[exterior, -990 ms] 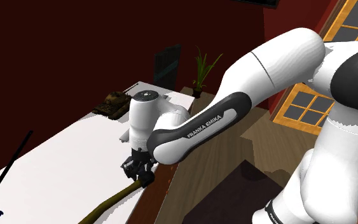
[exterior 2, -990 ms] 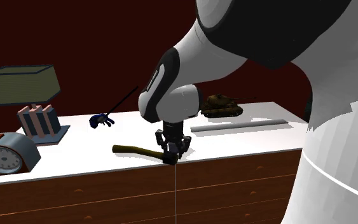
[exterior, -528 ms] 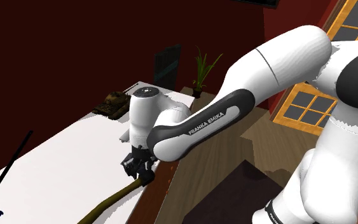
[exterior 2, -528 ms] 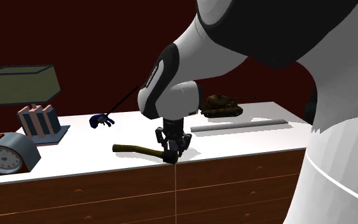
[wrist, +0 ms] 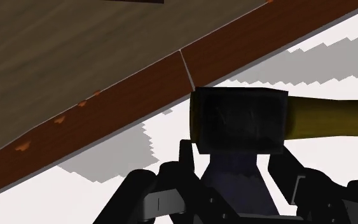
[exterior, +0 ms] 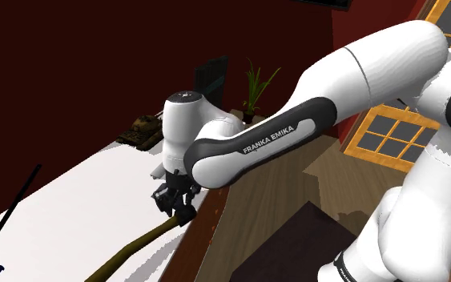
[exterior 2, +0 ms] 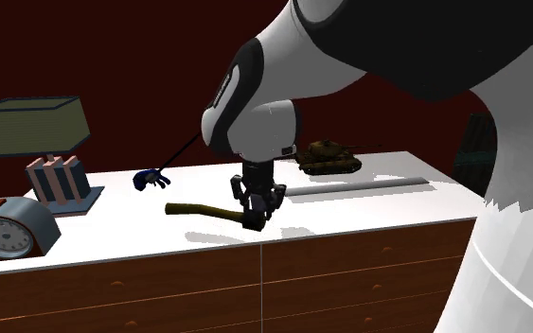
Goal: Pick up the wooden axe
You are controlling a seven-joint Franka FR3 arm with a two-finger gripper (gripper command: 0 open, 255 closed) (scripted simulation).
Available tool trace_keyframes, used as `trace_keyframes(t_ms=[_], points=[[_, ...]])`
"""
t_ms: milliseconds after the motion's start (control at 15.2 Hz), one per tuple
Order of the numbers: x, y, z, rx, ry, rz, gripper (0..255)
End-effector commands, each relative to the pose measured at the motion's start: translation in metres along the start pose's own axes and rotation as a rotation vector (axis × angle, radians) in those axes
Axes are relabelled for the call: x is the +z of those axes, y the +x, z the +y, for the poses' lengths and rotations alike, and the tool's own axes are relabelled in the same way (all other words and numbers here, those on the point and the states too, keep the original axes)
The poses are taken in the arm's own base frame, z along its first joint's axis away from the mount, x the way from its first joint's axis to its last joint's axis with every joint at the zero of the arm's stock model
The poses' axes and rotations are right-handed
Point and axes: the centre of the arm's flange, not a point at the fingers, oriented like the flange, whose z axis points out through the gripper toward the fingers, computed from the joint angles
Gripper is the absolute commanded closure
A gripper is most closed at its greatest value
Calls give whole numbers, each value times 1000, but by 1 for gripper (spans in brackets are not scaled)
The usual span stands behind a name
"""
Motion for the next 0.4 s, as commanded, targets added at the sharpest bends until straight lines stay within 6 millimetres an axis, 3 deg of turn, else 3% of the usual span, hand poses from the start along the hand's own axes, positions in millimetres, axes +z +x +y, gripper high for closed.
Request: trace_keyframes(t_ms=[0, 330], points=[[-11, 0, -1, 0, 0, 0, 255], [-28, -1, -1, 0, 0, 0, 255]])
